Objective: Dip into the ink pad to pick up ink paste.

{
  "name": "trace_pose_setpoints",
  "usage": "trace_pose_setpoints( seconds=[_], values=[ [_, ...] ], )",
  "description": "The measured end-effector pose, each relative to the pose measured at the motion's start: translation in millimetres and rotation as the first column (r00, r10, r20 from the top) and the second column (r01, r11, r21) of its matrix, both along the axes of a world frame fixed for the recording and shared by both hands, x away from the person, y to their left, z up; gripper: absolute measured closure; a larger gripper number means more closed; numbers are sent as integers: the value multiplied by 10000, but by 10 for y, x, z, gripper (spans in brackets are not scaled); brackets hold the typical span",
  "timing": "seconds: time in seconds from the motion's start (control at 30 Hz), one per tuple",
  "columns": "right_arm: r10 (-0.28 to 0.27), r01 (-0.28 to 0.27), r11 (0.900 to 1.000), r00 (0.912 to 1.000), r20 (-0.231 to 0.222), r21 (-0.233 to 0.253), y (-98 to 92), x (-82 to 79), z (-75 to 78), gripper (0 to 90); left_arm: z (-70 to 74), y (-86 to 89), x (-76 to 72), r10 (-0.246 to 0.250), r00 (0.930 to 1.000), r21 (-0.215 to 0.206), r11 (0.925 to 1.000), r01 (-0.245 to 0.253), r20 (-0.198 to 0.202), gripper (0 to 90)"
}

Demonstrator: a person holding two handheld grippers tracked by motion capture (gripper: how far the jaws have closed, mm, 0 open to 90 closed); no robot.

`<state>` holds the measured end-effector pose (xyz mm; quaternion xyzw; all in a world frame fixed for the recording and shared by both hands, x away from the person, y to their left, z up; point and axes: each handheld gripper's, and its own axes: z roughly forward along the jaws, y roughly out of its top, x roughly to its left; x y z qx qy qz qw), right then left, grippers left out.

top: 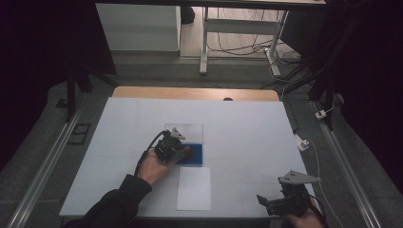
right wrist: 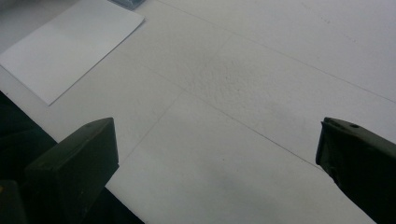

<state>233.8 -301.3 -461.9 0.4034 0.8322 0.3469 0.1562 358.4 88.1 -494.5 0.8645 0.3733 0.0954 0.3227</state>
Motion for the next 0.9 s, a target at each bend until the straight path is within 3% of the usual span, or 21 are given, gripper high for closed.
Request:
trace_pose_setpoints(
  seconds=[0.23,0.3,0.33,0.37,0.4,0.5,0.67,0.9],
  values=[
    [-24,24,10000,10000,-6,-41,6,1,-2,0,-43,51,20,111,9997,-496,9987,-121,-202,806],
    [-25,25,10000,10000,-11,-61,7,1,-2,0,-51,46,4,106,9999,-463,9989,-109,-77,806],
    [-23,23,10000,10000,-20,-60,9,2,-3,0,-52,28,-14,106,9999,-355,9993,-104,56,806],
    [-14,14,10000,10000,-33,-72,11,3,-3,0,-42,-40,-64,69,9990,128,9999,-75,435,806],
    [-14,14,10000,10000,-33,-72,11,3,-3,0,-42,-40,-64,69,9990,128,9999,-75,435,807],
    [-17,17,10000,10000,-51,-89,14,5,-3,0,-33,-122,-119,89,9966,678,9976,-145,819,807],
    [-11,10,9999,10000,-38,-101,15,3,-4,0,-43,-33,-52,282,9993,-11,9996,-282,226,807],
    [-8,7,9999,10000,-40,-105,14,3,-5,0,-68,52,2,398,9989,-712,9966,-415,-250,807]
  ],
)
